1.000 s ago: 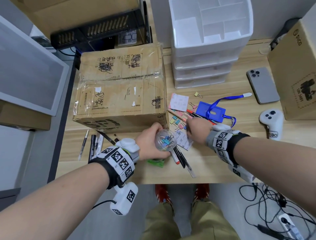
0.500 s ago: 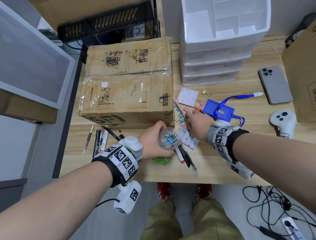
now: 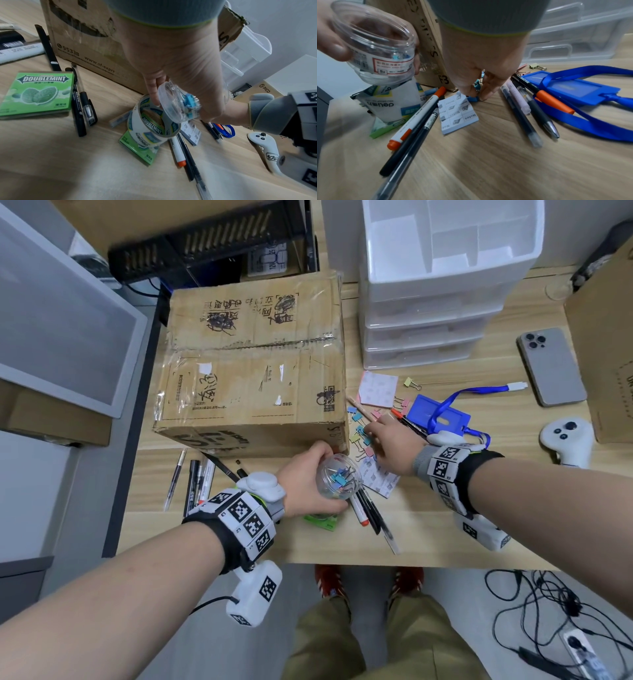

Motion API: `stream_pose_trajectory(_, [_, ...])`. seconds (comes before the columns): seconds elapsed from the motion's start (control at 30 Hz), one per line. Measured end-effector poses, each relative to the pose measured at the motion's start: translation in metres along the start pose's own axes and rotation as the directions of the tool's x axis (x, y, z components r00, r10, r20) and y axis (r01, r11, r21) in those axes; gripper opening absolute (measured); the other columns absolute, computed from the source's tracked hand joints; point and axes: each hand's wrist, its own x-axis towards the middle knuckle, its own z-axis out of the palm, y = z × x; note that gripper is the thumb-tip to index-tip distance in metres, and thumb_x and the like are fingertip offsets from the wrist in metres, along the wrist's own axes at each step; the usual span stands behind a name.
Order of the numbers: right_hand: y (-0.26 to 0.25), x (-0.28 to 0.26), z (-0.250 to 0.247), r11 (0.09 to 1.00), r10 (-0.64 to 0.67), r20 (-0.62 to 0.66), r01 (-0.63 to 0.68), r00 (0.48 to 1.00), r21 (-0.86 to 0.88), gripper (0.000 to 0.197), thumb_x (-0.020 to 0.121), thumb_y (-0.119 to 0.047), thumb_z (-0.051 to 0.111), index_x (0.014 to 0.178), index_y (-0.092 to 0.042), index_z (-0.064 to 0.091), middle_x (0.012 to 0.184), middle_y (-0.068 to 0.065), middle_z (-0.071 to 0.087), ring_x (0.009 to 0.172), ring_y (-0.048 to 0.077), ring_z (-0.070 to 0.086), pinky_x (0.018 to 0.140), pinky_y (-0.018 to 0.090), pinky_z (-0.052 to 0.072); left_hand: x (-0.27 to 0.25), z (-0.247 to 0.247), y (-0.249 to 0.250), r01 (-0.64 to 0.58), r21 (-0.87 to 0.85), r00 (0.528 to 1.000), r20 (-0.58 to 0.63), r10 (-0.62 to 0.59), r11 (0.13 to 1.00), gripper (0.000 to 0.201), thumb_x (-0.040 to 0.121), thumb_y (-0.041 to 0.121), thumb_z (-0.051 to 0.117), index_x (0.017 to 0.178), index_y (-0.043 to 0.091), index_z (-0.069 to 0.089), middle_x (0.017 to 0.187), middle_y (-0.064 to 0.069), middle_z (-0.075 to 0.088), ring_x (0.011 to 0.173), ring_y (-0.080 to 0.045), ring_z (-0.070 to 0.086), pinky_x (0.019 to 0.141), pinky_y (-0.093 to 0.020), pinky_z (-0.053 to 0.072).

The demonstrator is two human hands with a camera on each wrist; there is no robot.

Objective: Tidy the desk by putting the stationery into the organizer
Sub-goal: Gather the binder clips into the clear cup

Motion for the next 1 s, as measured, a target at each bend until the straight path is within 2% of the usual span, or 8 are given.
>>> stream_pose_trajectory(0.07, [-0.002, 0.003, 0.001, 0.999, 0.003, 0.002, -0.003, 1.000, 0.042, 0.044, 0.082, -0.001, 0.057, 0.126, -0.007, 0.056, 0.115, 0.014, 0.051, 0.104, 0.029, 0.052, 0.088, 0.047, 0.051, 0.000, 0.000, 0.000, -0.002, -0.002, 1.000, 0.006, 0.002, 1.000, 0.067, 0.059, 0.036, 0.090, 0.106, 0.019, 0.045, 0.081, 0.014, 0.057, 0.067, 0.001, 0.051, 0.056, -0.012, 0.038])
stream_pose_trajectory(0.13, [-0.003, 0.004, 0.000, 0.998, 0.003, 0.032, -0.005, 0.999, 0.066, 0.051, 0.079, -0.004, 0.060, 0.130, -0.007, 0.053, 0.117, 0.015, 0.048, 0.105, 0.030, 0.050, 0.091, 0.046, 0.050, 0.000, 0.000, -0.001, -0.003, -0.002, 1.000, 0.008, 0.003, 1.000, 0.068, 0.058, 0.037, 0.090, 0.106, 0.020, 0.045, 0.082, 0.013, 0.057, 0.067, 0.000, 0.051, 0.058, -0.016, 0.040])
stream_pose_trajectory(0.27, [-0.007, 0.007, 0.000, 0.999, -0.006, 0.098, 0.002, 0.995, 0.038, 0.061, 0.075, -0.002, 0.065, 0.134, -0.007, 0.048, 0.119, 0.015, 0.042, 0.105, 0.032, 0.049, 0.089, 0.046, 0.050, 0.000, 0.001, -0.002, -0.006, 0.007, 1.000, 0.008, 0.006, 1.000, 0.068, 0.057, 0.040, 0.090, 0.105, 0.023, 0.044, 0.083, 0.012, 0.059, 0.068, 0.000, 0.052, 0.058, -0.019, 0.042])
stream_pose_trajectory(0.4, [-0.009, 0.012, 0.000, 1.000, -0.003, 0.058, 0.003, 0.998, -0.001, 0.043, 0.080, 0.000, 0.063, 0.122, -0.005, 0.052, 0.114, 0.015, 0.044, 0.099, 0.031, 0.051, 0.086, 0.044, 0.050, 0.001, 0.001, -0.003, -0.007, -0.005, 1.000, 0.009, 0.007, 1.000, 0.068, 0.057, 0.040, 0.090, 0.105, 0.023, 0.044, 0.084, 0.012, 0.060, 0.069, -0.001, 0.054, 0.060, -0.023, 0.045])
stream_pose_trajectory(0.5, [-0.012, 0.014, 0.002, 1.000, -0.015, 0.019, 0.015, 1.000, -0.006, 0.029, 0.084, -0.003, 0.061, 0.112, -0.003, 0.055, 0.108, 0.015, 0.045, 0.091, 0.029, 0.051, 0.083, 0.043, 0.051, 0.002, 0.001, -0.004, -0.002, -0.007, 1.000, 0.018, 0.002, 1.000, 0.068, 0.057, 0.041, 0.089, 0.105, 0.023, 0.044, 0.086, 0.010, 0.062, 0.073, -0.008, 0.058, 0.063, -0.029, 0.049])
stream_pose_trajectory(0.63, [-0.016, 0.019, 0.007, 1.000, -0.004, -0.037, 0.003, 0.999, -0.022, 0.025, 0.082, -0.003, 0.063, 0.107, -0.005, 0.058, 0.105, 0.012, 0.044, 0.087, 0.029, 0.051, 0.076, 0.038, 0.051, 0.002, 0.002, -0.005, -0.005, -0.009, 1.000, 0.011, 0.006, 1.000, 0.068, 0.057, 0.041, 0.090, 0.104, 0.022, 0.044, 0.086, 0.010, 0.062, 0.073, -0.007, 0.057, 0.064, -0.030, 0.049])
stream_pose_trajectory(0.87, [-0.019, 0.024, 0.012, 0.998, -0.003, -0.092, -0.003, 0.996, -0.065, 0.024, 0.080, -0.003, 0.062, 0.104, -0.006, 0.062, 0.114, 0.014, 0.051, 0.099, 0.031, 0.052, 0.082, 0.041, 0.050, 0.003, 0.004, -0.007, -0.012, -0.022, 1.000, 0.004, 0.012, 1.000, 0.069, 0.055, 0.044, 0.088, 0.103, 0.023, 0.044, 0.086, 0.008, 0.061, 0.075, -0.014, 0.058, 0.066, -0.034, 0.049])
stream_pose_trajectory(1.0, [-0.018, 0.023, 0.010, 1.000, 0.013, -0.063, -0.014, 0.998, -0.010, 0.040, 0.074, -0.009, 0.070, 0.113, -0.007, 0.060, 0.123, 0.013, 0.049, 0.108, 0.031, 0.050, 0.090, 0.040, 0.049, 0.004, 0.005, -0.009, -0.009, -0.031, 1.000, 0.006, 0.009, 0.999, 0.068, 0.055, 0.044, 0.088, 0.102, 0.024, 0.043, 0.083, 0.008, 0.061, 0.070, -0.011, 0.054, 0.064, -0.034, 0.049])
